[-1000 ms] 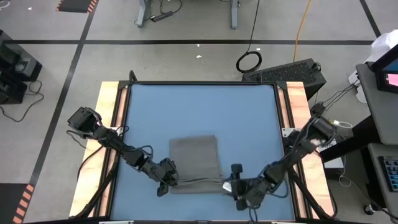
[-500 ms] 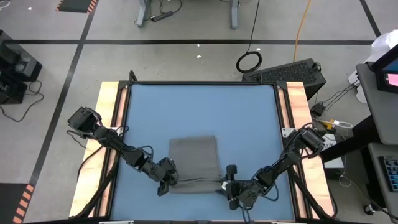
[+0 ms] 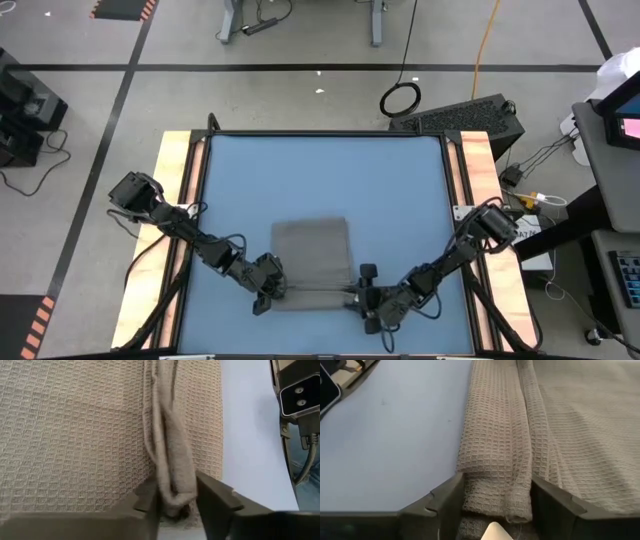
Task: Roll towel
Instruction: Roll the gray towel
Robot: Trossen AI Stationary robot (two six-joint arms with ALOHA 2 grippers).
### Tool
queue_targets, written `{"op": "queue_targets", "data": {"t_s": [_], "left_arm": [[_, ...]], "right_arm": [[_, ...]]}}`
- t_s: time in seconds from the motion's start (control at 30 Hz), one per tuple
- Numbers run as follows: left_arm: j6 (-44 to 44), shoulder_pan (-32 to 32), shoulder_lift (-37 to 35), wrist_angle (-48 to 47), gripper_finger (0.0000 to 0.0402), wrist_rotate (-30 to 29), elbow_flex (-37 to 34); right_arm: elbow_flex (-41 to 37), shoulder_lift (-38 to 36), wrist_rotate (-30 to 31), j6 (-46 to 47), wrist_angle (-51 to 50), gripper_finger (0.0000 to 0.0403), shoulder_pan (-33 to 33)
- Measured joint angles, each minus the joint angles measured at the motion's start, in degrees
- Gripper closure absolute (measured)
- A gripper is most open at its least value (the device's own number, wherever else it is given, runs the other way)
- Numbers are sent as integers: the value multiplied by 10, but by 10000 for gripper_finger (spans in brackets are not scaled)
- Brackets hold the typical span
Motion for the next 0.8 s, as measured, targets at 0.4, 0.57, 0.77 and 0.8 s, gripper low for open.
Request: {"op": "queue_targets", "data": {"t_s": [0.4, 0.57, 0.77, 0.8], "left_arm": [[16, -5, -99, -70, 152, 18, 0], [30, -27, -166, -91, 146, -51, 0], [120, -115, -126, -9, 146, -191, 1], [125, -125, -108, 4, 146, -212, 1]], "right_arm": [[-1, -21, 7, -12, -25, 192, -4], [-2, -23, 8, -10, -30, 157, -9], [-2, -24, 9, 5, -35, 147, -11], [-2, -24, 9, 6, -36, 147, -11]]}}
